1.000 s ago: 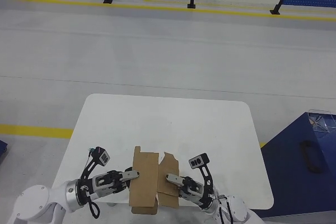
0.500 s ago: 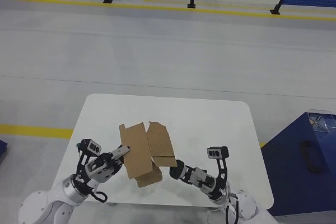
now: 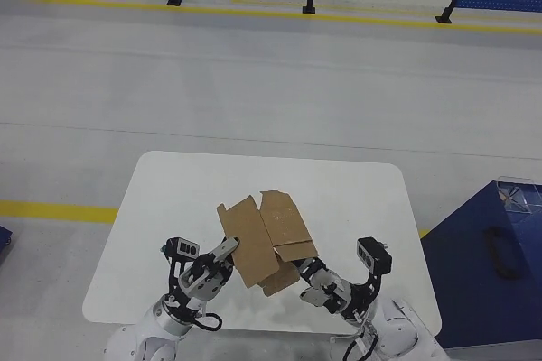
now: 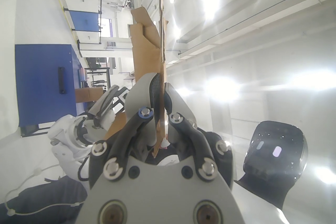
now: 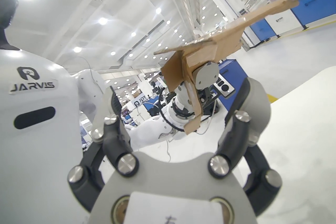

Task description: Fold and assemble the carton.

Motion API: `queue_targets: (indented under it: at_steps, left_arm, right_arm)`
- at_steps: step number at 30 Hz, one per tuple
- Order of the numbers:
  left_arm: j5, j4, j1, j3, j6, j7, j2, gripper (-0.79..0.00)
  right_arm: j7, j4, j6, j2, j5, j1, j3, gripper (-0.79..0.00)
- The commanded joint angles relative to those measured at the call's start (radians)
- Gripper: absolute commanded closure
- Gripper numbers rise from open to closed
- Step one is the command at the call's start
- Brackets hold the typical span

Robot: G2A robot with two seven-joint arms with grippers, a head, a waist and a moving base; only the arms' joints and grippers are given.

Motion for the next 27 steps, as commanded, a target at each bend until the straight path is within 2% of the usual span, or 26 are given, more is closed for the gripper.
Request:
queue_targets:
  at_steps: [1,3,4,5,6,9,11,14,16,21,27]
  left_arm:
    - [-0.004,0.008,-0.003,0.003,0.013,-0.012,0.000,0.000]
    - [-0.005,0.012,-0.008,0.005,0.018,-0.019,0.000,0.000]
    - [-0.006,0.014,-0.008,0.006,0.020,-0.020,0.000,0.000]
    - [-0.007,0.014,-0.009,0.007,0.020,-0.021,-0.001,0.000]
    - [-0.008,0.015,-0.009,0.007,0.021,-0.022,-0.001,0.000]
    - [-0.015,0.017,-0.011,0.004,0.021,-0.020,-0.001,0.000]
    - [-0.025,0.021,-0.014,0.001,0.023,-0.016,-0.002,0.000]
    - [-0.034,0.027,-0.021,0.000,0.030,-0.017,-0.003,0.000]
    - [-0.035,0.029,-0.024,-0.003,0.032,-0.010,-0.003,-0.785]
    - [-0.045,0.045,-0.036,-0.040,0.032,0.039,-0.004,-0.785]
    - [-0.142,0.164,-0.082,-0.162,0.041,0.155,-0.003,-0.785]
  right_arm:
    - [-0.030,0.002,0.024,-0.006,-0.075,0.007,-0.002,-0.419]
    - [-0.063,0.004,0.036,-0.012,-0.112,0.006,-0.013,-0.348]
    - [-0.074,0.007,0.041,-0.014,-0.128,0.007,-0.016,-0.277]
    - [-0.083,0.009,0.045,-0.016,-0.143,0.008,-0.019,-0.163]
    - [-0.090,0.013,0.047,-0.017,-0.151,0.008,-0.023,-0.126]
    - [-0.101,0.024,0.055,-0.020,-0.144,0.009,-0.035,-0.080]
    - [-0.094,0.032,0.057,-0.021,-0.132,0.014,-0.040,0.000]
    - [-0.081,0.039,0.064,-0.021,-0.105,0.019,-0.048,0.000]
    - [-0.067,0.043,0.077,-0.020,-0.089,0.023,-0.050,0.000]
    - [0.001,0.030,0.121,-0.012,0.022,0.027,-0.039,0.000]
    - [0.184,-0.027,0.282,0.014,0.163,0.001,0.016,0.000]
